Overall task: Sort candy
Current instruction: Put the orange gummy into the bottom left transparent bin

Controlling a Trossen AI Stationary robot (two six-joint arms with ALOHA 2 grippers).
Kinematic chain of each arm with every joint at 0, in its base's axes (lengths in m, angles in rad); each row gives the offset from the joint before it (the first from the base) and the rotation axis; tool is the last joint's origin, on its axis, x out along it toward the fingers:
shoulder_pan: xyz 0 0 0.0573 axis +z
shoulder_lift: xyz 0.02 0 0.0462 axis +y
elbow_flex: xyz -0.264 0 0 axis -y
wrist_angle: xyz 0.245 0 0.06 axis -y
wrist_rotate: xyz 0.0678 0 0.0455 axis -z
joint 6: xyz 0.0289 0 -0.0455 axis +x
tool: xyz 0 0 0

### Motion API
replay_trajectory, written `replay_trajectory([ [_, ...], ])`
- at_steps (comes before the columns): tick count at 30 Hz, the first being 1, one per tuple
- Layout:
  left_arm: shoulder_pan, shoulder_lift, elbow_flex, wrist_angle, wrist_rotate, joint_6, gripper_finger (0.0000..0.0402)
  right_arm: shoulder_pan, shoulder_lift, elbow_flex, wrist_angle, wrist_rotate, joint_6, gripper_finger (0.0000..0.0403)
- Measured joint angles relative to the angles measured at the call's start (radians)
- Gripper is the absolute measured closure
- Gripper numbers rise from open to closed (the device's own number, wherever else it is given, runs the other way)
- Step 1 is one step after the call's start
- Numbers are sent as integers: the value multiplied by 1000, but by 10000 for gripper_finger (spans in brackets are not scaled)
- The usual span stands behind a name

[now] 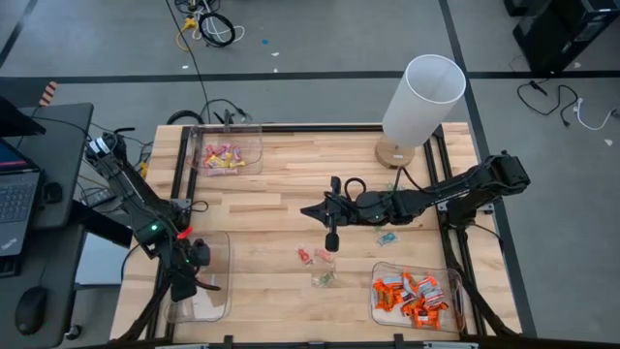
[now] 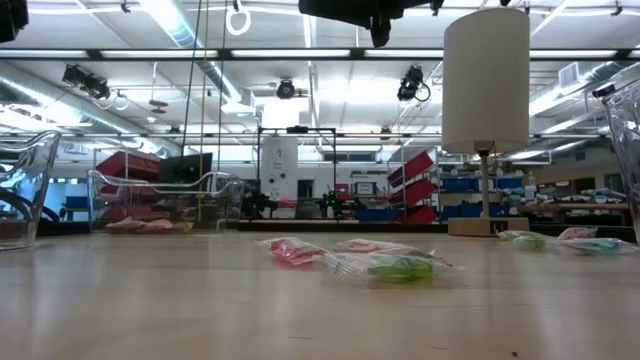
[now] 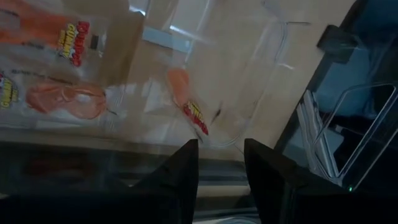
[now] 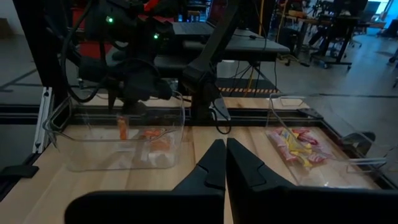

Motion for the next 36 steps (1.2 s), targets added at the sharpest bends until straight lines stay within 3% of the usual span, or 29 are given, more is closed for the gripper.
replay_trajectory([
  [17,0,0,0,-76,77,-254,270,4,8,0,-1,0,3,401],
  [26,0,-1,0,95,-62,-87,270,27,127,1,-12,-61,-4,401],
  [30,0,-1,0,170,-73,-79,270,33,200,1,-14,-60,9,402],
  [36,0,-1,0,307,-123,67,270,64,259,22,-71,39,63,376],
])
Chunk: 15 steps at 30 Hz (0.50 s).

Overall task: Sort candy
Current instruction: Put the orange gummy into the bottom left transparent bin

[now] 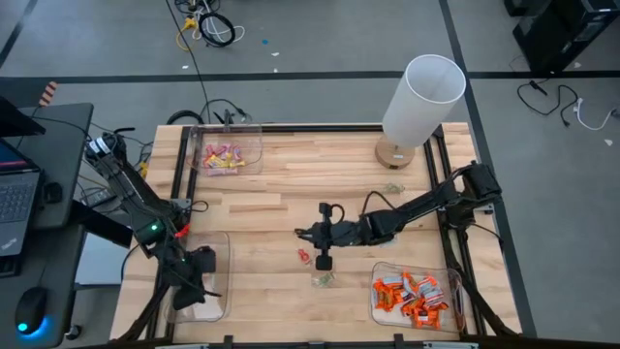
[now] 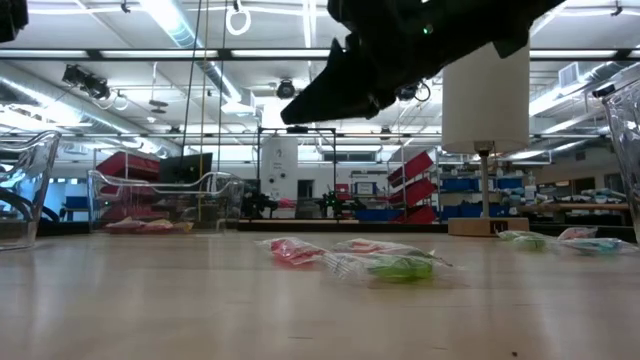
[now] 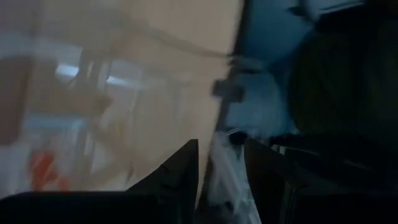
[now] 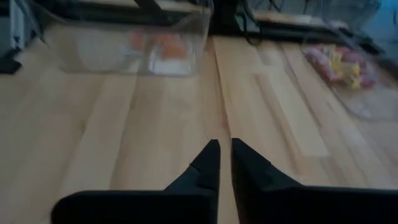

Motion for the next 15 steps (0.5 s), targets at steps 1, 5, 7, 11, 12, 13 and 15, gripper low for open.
replay_trajectory([
  [1,1,0,0,27,-6,32,270,5,4,11,-31,9,12,368],
  [5,14,-1,0,108,-44,168,270,17,27,78,-145,29,65,332],
  [7,23,0,0,119,-72,212,270,19,45,114,-209,32,88,314],
  [11,42,0,0,112,-136,289,270,26,80,169,-354,32,156,284],
  [12,44,0,0,117,-155,307,270,28,82,177,-389,32,177,278],
  [13,46,0,0,120,-175,329,270,29,92,184,-408,32,199,272],
  [15,51,0,0,121,-216,376,270,36,99,190,-426,32,237,263],
])
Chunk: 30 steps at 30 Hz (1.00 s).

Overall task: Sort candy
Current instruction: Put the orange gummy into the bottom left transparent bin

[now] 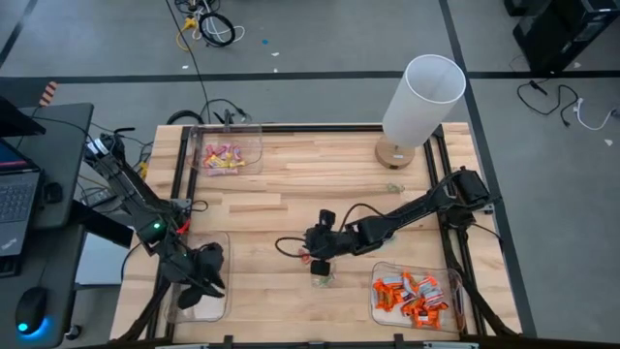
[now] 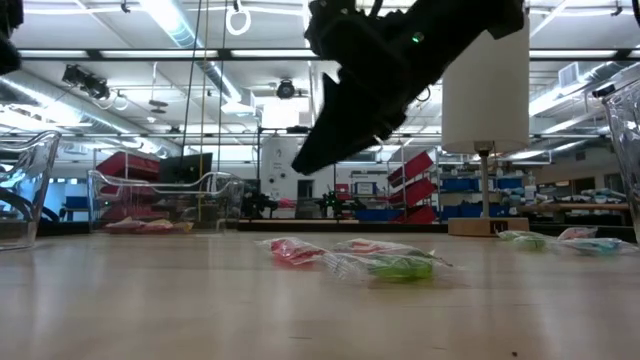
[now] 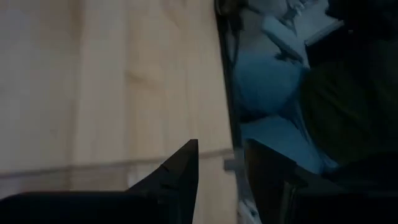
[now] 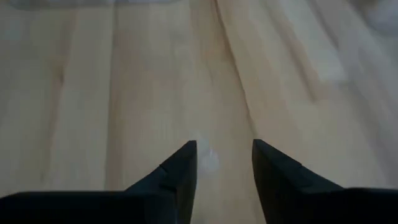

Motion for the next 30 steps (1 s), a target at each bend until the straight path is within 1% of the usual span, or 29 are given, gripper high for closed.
replay_trajectory([
  [8,21,0,0,15,-255,159,270,28,35,-2,-10,3,120,243],
  [14,36,2,0,63,-339,277,270,30,109,0,85,2,162,235],
  [18,36,2,0,80,-387,315,270,27,154,2,79,1,194,233],
  [24,36,2,0,82,-418,374,270,24,176,5,93,-12,278,233],
  [27,36,2,0,81,-463,401,270,25,176,5,95,-25,305,235],
  [30,36,2,0,80,-504,420,270,24,176,5,138,-65,291,244],
])
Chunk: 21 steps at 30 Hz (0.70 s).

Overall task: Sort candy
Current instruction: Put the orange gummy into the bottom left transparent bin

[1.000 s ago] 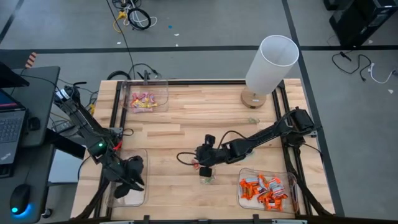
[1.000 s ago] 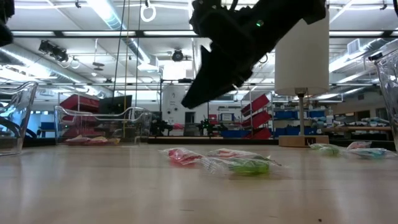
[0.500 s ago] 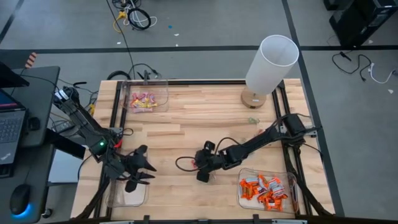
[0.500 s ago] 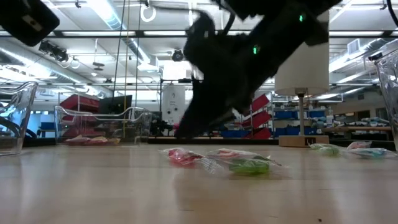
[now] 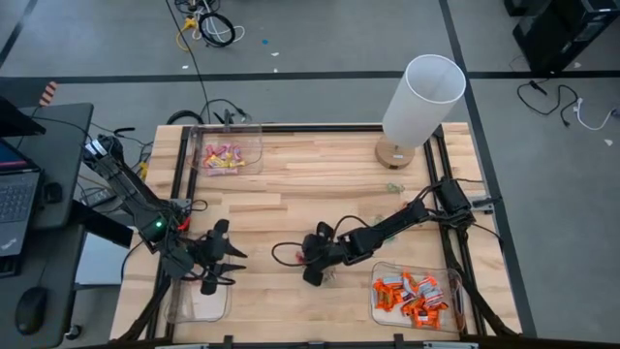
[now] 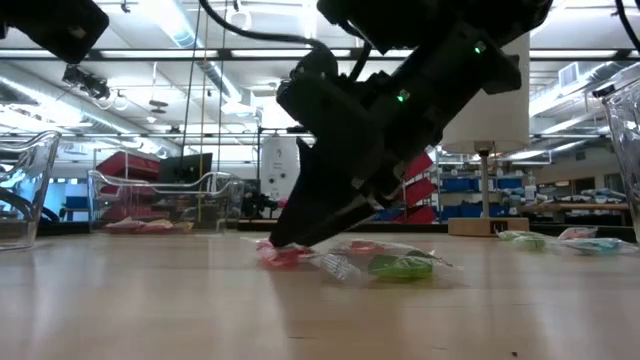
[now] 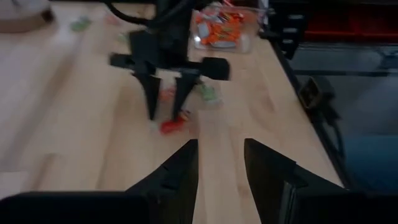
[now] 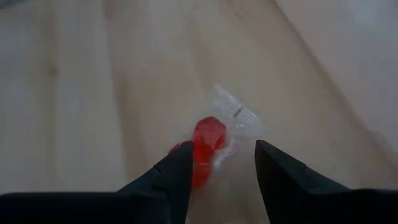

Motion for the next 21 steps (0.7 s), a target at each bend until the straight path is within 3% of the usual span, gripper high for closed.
replay_trajectory([
  [11,0,0,0,-1,-81,3,270,2,0,-1,46,-15,-16,325],
  [21,0,0,0,-1,-162,3,270,1,0,-1,-2,37,-34,360],
])
